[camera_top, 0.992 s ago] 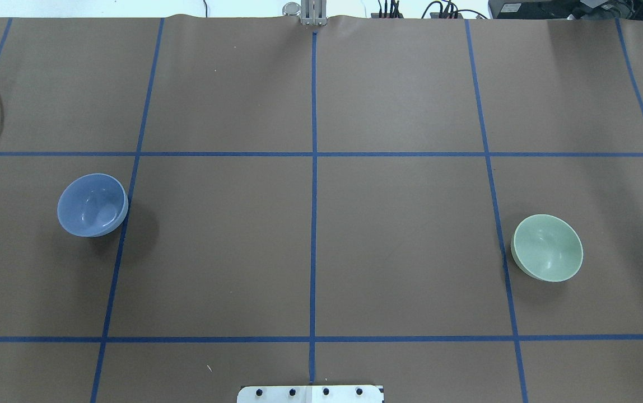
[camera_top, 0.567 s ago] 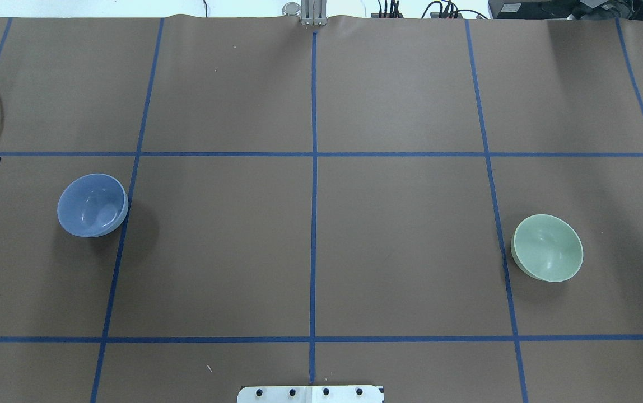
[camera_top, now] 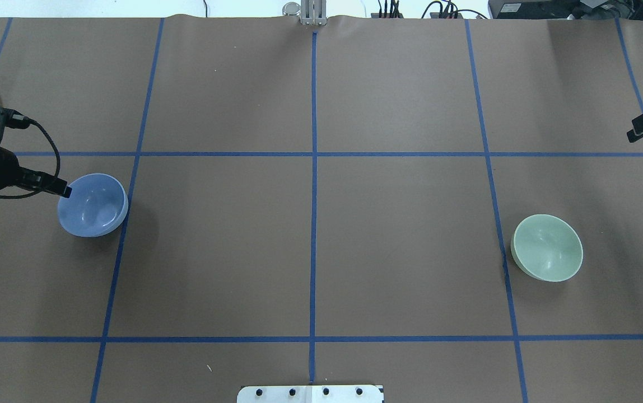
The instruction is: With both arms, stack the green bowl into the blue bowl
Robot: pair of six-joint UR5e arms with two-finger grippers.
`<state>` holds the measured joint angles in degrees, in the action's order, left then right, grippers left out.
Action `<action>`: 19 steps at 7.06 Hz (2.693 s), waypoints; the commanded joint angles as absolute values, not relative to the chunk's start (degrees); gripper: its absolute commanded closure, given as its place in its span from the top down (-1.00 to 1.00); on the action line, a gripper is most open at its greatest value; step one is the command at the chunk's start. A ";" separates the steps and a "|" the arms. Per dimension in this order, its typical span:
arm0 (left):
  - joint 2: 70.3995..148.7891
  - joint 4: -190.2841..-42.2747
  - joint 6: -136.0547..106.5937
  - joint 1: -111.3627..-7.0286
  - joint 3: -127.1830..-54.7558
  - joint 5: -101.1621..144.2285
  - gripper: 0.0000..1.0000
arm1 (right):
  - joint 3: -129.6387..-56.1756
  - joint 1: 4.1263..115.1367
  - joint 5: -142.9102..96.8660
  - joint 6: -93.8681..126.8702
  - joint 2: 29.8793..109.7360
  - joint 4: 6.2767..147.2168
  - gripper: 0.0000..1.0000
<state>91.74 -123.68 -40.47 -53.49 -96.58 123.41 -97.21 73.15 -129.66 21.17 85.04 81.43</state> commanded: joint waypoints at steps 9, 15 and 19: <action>112.25 -100.45 -51.82 -48.71 -100.47 122.61 -1.00 | -97.21 72.95 -129.64 21.62 85.08 81.21 1.00; 133.07 -96.50 -70.66 -32.70 -88.86 113.20 -1.00 | -97.21 72.95 -129.73 21.80 84.73 81.21 1.00; 132.89 -97.12 -70.66 -30.41 -88.42 108.63 -0.80 | -97.21 72.95 -129.73 21.88 84.73 81.21 1.00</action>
